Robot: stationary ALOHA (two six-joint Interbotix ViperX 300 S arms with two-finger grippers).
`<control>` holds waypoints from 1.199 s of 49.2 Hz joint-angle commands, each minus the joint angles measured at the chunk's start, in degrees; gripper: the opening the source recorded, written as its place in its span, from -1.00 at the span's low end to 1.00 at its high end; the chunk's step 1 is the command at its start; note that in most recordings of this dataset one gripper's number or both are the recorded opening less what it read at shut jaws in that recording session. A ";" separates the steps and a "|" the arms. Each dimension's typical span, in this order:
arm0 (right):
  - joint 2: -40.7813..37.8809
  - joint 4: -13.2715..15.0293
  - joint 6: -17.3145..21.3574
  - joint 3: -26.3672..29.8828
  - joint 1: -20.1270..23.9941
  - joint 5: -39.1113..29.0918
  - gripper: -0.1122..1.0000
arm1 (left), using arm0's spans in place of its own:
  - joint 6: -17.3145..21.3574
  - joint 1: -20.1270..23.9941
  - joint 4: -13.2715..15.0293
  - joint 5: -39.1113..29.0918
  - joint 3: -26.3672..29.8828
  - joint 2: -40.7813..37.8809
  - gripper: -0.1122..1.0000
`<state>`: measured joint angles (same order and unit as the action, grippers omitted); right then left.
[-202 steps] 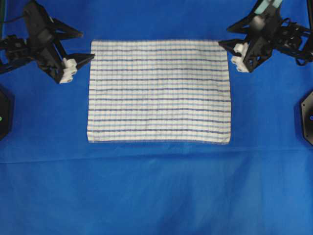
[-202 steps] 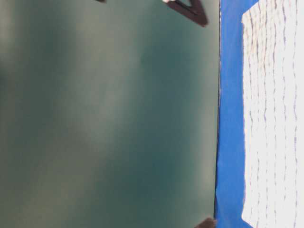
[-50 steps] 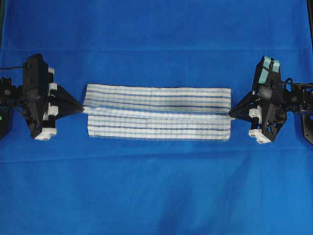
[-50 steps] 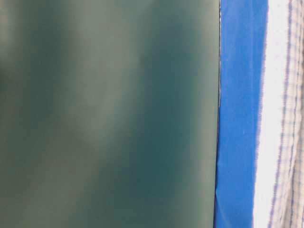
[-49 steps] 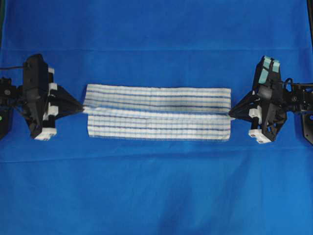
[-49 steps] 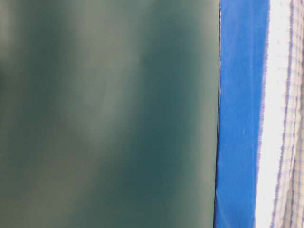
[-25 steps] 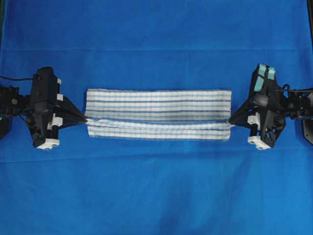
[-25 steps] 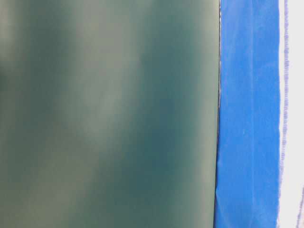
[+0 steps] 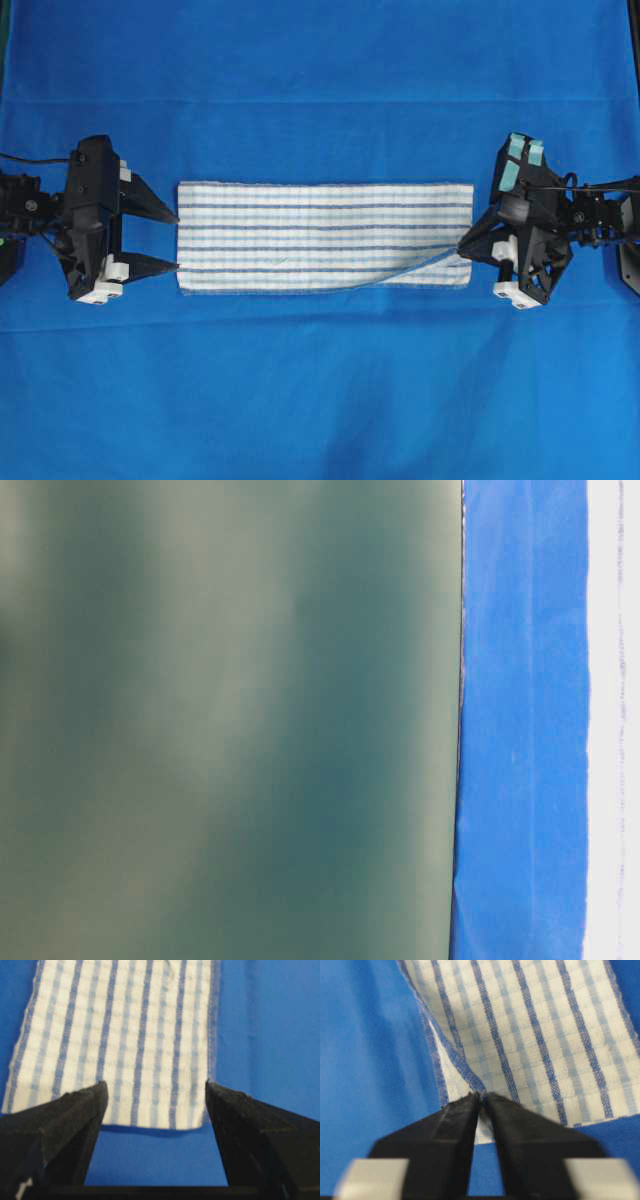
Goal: Fold the blue towel.
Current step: 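Release the folded edge and open both grippers, then grasp the short ends of the folded strip with both grippers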
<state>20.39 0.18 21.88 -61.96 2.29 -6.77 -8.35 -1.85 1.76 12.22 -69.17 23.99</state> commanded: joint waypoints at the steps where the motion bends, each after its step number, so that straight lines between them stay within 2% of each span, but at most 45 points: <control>1: 1.05 0.97 -0.26 1.85 -0.09 -1.32 0.01 | 0.70 1.23 0.00 -1.41 1.67 2.29 0.43; 5: 1.76 2.55 -0.26 2.29 -0.88 -2.64 0.38 | 2.11 2.72 0.00 -3.16 2.02 4.13 0.42; 7: 2.20 3.25 -0.26 2.29 -1.58 -3.16 0.46 | 2.81 3.43 0.00 -3.69 2.20 4.83 0.42; 12: 3.34 4.48 -0.26 1.93 -4.22 -3.52 0.36 | 4.22 5.27 -0.09 -4.04 1.93 5.98 0.42; 26: 3.96 8.96 -0.35 1.49 -10.72 -3.52 0.37 | 5.71 10.11 0.00 -4.31 2.64 3.78 0.42; 41: 1.41 9.76 -0.26 1.32 -13.18 -2.81 0.37 | 5.71 10.72 0.00 -3.96 4.39 -3.69 0.42; 59: -10.20 9.93 -0.44 1.76 -16.87 1.85 0.37 | 5.71 14.59 -0.09 -3.87 6.50 -16.88 0.42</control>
<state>12.04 9.84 21.62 -61.08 -14.06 -6.06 -2.72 12.13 1.76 8.00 -63.90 8.44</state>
